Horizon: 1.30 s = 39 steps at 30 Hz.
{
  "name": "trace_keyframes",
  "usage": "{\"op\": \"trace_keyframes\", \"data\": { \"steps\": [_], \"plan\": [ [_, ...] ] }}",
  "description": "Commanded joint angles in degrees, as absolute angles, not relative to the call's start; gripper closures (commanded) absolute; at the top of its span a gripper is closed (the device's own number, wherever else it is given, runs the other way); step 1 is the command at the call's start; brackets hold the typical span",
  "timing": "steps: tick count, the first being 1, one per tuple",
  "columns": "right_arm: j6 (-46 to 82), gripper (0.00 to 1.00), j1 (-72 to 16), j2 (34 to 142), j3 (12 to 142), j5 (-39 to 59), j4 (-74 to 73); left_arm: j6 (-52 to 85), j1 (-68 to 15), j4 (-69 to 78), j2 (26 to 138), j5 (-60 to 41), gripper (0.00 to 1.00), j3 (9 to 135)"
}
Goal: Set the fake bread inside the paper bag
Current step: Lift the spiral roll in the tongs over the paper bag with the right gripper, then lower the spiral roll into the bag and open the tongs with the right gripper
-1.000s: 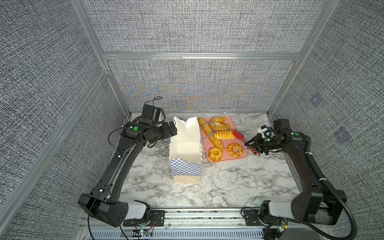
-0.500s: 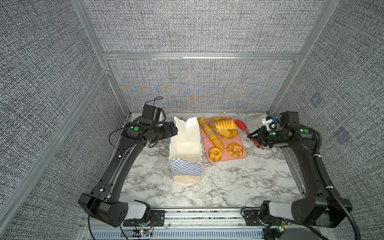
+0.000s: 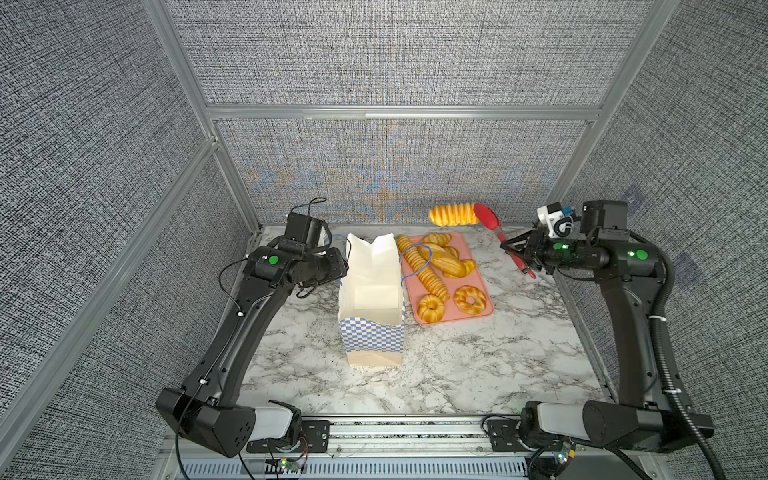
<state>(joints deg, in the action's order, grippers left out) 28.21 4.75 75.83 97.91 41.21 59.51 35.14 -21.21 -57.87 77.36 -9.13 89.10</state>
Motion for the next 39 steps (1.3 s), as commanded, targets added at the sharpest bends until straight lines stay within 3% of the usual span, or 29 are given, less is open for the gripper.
{"op": "trace_keyframes", "data": {
  "steps": [1,15,39],
  "plan": [
    [29.77,0.84,3.76,75.93,100.85,44.02,56.62,35.59,-21.18,-56.17,77.08,-9.39,0.61,88.78],
    [28.73,0.84,-6.85,77.49,109.82,45.25,56.2,36.83,-21.2,-55.02,76.85,-9.24,1.0,88.29],
    [19.64,0.84,-31.86,82.47,113.77,27.66,69.6,38.22,-21.18,-53.96,75.75,-8.58,1.0,86.66]
  ]
}}
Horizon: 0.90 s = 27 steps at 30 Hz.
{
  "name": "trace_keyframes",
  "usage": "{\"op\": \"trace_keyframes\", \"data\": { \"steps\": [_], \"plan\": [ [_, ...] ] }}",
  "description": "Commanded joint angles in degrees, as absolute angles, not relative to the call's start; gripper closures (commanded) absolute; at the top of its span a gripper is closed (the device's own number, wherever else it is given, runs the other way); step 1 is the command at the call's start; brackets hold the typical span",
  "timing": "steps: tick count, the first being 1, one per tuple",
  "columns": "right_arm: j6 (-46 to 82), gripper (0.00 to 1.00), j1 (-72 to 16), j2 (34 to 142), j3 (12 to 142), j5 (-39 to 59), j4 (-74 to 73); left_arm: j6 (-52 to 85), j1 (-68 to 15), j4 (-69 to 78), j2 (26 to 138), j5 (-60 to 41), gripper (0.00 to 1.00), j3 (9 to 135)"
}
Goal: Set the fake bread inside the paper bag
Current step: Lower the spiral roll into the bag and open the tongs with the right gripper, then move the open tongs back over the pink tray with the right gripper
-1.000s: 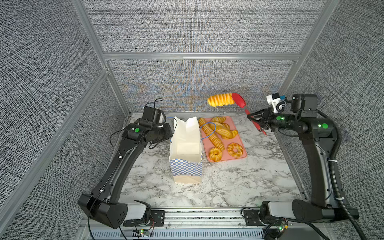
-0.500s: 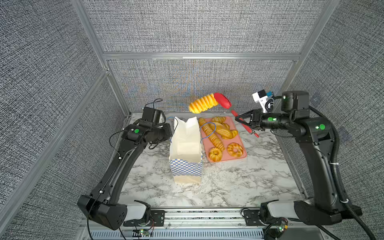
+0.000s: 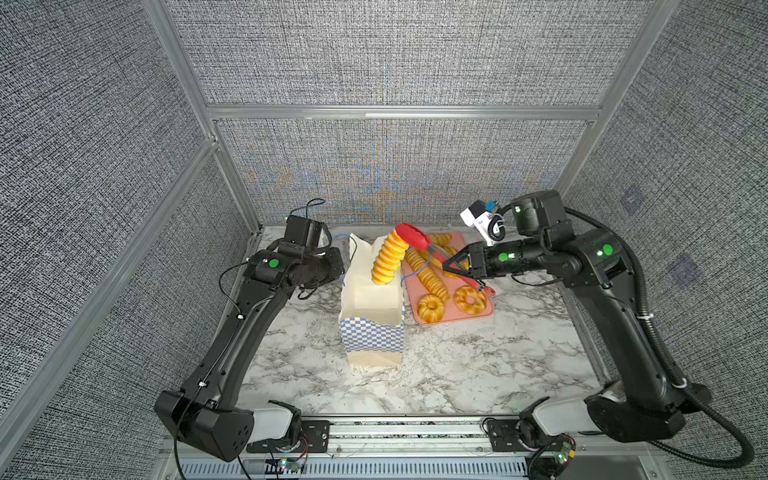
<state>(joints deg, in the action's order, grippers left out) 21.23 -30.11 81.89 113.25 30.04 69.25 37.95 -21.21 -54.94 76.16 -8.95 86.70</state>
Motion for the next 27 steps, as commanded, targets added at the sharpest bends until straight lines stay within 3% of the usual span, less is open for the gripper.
{"op": "trace_keyframes", "data": {
  "steps": [1,12,27],
  "plan": [
    [19.6,0.84,-32.92,82.96,113.73,27.15,69.53,38.19,-21.15,-53.88,75.65,-8.56,1.0,86.53],
    [20.12,0.54,-36.65,84.56,113.64,25.06,67.69,38.76,-21.18,-53.61,74.53,-8.36,1.0,85.72],
    [19.02,0.53,-36.56,83.23,115.47,21.68,66.36,39.11,-21.17,-54.04,74.19,-8.03,1.0,85.3]
  ]
}}
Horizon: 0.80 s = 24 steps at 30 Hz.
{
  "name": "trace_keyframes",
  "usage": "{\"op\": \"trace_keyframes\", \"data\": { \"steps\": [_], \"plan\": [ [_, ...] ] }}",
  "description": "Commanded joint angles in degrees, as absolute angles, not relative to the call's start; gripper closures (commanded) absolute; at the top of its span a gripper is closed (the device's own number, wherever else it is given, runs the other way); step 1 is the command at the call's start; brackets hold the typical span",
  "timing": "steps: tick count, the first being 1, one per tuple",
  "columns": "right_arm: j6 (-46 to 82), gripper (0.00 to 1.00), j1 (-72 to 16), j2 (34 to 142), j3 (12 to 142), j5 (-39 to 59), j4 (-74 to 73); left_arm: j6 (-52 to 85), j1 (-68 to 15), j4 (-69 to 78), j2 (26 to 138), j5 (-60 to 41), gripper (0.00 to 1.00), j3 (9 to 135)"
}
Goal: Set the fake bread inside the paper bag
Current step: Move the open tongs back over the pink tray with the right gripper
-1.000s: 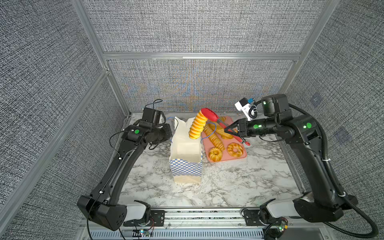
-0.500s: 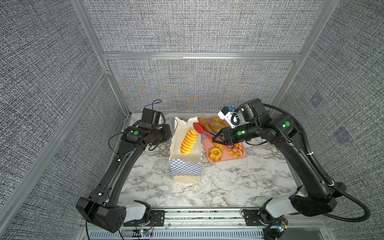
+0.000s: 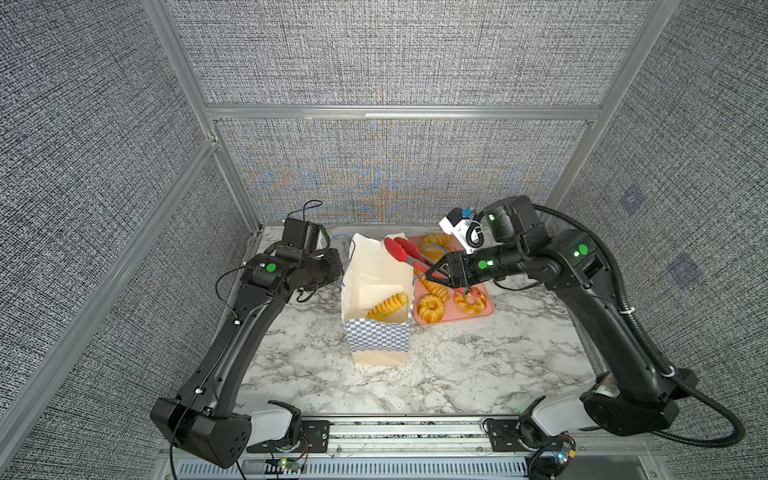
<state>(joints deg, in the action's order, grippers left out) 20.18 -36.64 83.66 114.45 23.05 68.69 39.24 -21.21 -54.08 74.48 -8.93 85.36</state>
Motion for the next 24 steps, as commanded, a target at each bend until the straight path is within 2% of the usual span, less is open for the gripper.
{"op": "trace_keyframes", "data": {
  "steps": [1,8,14,24],
  "plan": [
    [18.87,0.53,-36.52,83.16,115.79,21.3,66.15,39.2,-21.17,-53.97,74.18,-7.92,1.0,85.34],
    [17.8,0.57,-35.2,82.74,118.74,16.33,65.92,39.46,-21.18,-53.88,73.68,-7.11,1.0,85.52],
    [18.63,0.6,-28.77,80.71,117.61,15.33,65.74,39.45,-21.18,-55.04,72.09,-3.44,1.0,85.91],
    [21.18,0.61,-13.17,77.68,106.26,24.06,65.53,41.08,-21.04,-55.73,69.84,-0.35,1.0,83.71]
  ]
}}
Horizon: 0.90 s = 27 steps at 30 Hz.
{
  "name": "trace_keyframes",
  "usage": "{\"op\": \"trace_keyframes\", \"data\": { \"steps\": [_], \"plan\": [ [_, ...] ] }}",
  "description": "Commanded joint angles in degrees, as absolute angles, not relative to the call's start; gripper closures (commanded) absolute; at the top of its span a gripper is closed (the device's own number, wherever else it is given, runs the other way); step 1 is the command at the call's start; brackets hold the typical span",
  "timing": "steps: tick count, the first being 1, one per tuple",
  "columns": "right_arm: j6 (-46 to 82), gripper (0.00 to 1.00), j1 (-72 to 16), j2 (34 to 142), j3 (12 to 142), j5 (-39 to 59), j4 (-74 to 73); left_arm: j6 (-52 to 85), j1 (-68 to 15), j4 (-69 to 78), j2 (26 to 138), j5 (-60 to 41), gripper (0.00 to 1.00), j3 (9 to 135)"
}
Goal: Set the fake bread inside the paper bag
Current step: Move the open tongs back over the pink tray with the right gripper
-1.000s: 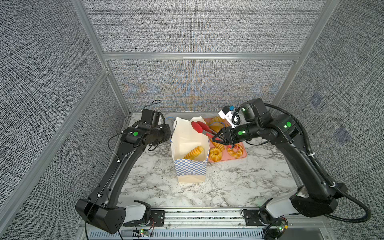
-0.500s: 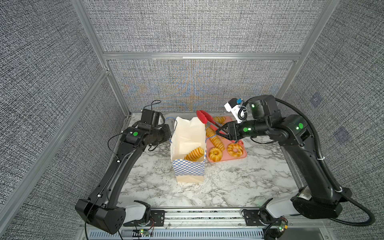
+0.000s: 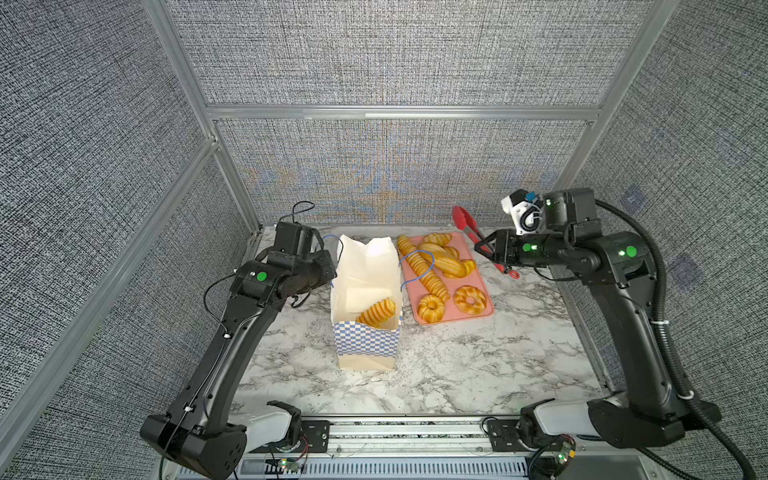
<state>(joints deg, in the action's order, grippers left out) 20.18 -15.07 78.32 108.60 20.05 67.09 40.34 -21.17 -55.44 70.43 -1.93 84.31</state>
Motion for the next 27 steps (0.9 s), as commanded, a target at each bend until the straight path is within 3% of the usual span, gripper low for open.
{"op": "trace_keyframes", "data": {
  "steps": [1,4,9,12,20,27],
  "plan": [
    [21.48,0.61,-11.83,77.36,104.22,25.05,65.11,41.25,-21.06,-55.65,69.71,-0.32,1.0,83.3],
    [22.53,0.61,-8.39,76.29,97.65,27.87,63.27,41.48,-21.06,-55.46,69.43,-0.93,1.0,82.54],
    [24.03,0.6,-3.29,75.15,87.66,32.3,59.46,41.22,-21.06,-54.93,69.43,-2.18,0.66,82.03],
    [24.09,0.6,-1.13,74.99,83.15,33.47,57.36,41.04,-21.04,-54.84,69.43,-2.54,0.57,82.0],
    [22.52,0.57,0.84,76.58,78.7,33.81,55.24,40.78,-21.06,-54.76,69.83,-3.16,0.53,82.0],
    [12.37,0.57,0.08,82.09,83.64,26.74,61.52,40.1,-21.05,-54.24,70.64,-3.08,0.52,82.07]
  ]
}}
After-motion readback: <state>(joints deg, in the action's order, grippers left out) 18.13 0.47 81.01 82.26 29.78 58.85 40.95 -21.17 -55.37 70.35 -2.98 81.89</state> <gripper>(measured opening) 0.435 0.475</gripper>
